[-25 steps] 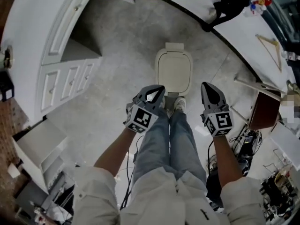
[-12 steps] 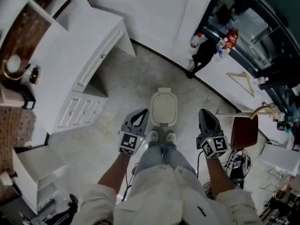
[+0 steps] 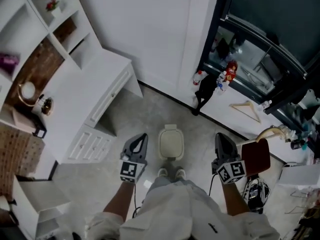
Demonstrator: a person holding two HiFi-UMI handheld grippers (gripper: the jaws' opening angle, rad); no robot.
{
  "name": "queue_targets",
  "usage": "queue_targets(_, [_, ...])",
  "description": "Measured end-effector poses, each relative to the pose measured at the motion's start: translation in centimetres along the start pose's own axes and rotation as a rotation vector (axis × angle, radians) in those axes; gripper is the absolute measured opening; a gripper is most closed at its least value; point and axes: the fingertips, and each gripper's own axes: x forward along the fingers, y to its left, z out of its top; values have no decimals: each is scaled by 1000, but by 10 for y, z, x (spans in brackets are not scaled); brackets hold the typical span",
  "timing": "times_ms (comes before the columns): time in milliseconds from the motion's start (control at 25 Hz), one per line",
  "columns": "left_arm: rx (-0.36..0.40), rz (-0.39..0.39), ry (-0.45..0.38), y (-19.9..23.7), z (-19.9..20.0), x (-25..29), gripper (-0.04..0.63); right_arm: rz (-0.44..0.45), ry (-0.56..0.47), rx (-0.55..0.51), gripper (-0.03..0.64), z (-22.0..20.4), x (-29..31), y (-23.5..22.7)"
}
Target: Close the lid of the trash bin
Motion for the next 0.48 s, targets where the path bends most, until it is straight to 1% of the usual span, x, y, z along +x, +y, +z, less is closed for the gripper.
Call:
queue_targets(200, [-35,41,-92,2,45,-16,23,-1,-77,-32,18,36,-24,1])
queue_targets(360, [-9,75,-139,8,72,-25,23,-28,-136,-50,18,60,-39,-9])
queue_targets(480, [-23,107,-191,16,91,-33,23,-61,-178,-45,18,72,-49,-22])
